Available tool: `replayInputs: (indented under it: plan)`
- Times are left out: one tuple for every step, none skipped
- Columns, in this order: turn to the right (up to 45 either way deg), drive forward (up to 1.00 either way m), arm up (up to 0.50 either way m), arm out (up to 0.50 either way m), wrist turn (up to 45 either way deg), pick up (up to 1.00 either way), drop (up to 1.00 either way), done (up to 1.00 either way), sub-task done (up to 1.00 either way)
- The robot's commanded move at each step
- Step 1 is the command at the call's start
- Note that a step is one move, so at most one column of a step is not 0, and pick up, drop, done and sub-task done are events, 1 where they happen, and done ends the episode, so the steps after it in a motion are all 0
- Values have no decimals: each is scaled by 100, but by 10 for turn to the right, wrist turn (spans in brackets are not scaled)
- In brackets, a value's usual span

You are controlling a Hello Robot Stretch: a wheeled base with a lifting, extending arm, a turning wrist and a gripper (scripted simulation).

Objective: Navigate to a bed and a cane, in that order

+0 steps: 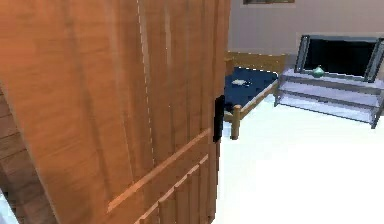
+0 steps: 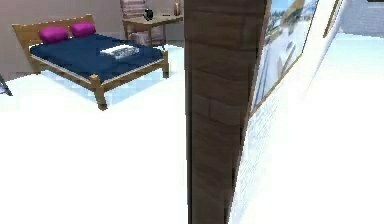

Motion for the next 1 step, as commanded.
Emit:
replayInputs:
  plan:
    - [360,0,0,0,0,0,0,0,0]
